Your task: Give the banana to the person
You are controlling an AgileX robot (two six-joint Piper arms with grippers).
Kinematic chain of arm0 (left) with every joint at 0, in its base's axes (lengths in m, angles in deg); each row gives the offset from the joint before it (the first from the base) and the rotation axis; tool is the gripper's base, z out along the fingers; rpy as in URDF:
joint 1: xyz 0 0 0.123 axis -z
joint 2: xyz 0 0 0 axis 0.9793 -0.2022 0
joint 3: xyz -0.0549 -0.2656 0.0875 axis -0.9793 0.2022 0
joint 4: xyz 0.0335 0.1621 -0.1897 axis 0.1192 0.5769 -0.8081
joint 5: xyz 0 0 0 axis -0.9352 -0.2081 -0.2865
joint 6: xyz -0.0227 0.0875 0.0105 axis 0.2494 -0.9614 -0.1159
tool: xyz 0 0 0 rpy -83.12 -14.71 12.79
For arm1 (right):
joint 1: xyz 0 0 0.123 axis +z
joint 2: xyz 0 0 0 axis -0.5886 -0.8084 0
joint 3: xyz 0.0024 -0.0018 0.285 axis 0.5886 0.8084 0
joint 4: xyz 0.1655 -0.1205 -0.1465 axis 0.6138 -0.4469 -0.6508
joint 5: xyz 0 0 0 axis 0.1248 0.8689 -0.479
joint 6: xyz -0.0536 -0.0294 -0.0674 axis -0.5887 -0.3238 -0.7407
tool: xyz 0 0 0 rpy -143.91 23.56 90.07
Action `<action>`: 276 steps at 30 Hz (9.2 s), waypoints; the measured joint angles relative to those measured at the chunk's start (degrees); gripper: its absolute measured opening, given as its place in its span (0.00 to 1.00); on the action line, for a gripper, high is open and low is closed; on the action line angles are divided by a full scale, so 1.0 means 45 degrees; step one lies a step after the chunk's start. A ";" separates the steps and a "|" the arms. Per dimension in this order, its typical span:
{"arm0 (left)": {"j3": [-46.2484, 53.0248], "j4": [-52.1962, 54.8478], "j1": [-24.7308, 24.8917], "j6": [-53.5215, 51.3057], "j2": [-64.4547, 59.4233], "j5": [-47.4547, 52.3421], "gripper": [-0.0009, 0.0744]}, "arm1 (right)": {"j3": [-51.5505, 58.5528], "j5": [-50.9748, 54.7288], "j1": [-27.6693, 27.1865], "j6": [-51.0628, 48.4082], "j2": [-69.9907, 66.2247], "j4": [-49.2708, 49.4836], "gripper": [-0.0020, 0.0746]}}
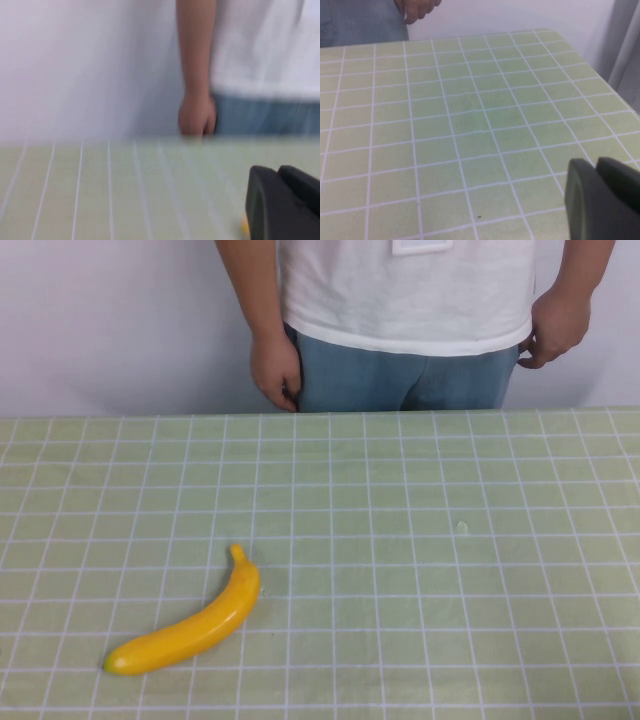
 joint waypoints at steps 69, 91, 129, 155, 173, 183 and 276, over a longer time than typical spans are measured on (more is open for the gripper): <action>-1.3413 -0.2562 0.0119 -0.3091 -1.3186 1.2659 0.25 | 0.0000 0.0000 0.0000 0.0000 0.0000 0.0000 0.01; -1.3448 -0.2577 0.1177 -0.8041 -1.9365 1.0605 0.65 | 0.0000 0.0000 0.0000 0.0000 0.0000 0.0000 0.01; -1.1930 -0.3196 0.1177 -1.0238 -2.3084 0.8012 0.42 | 0.0000 0.0000 0.0000 0.0000 0.0000 0.0000 0.01; -1.6310 0.0188 0.3960 -0.9771 -2.1005 0.9602 0.41 | 0.0000 0.0000 0.0000 0.0000 0.0000 0.0000 0.01; -1.9584 0.0791 0.4733 -0.9721 -2.3312 1.1043 0.41 | 0.0000 0.0000 0.0000 0.0000 0.0000 0.0000 0.01; -1.9635 0.1148 0.4733 -0.9548 -2.3318 1.1269 0.41 | 0.0000 0.0000 0.0000 0.0000 0.0000 0.0000 0.01; -1.4466 -0.0555 0.4733 -0.4886 -1.4523 1.0361 0.01 | 0.0000 0.0000 0.0000 0.0000 0.0000 0.0000 0.01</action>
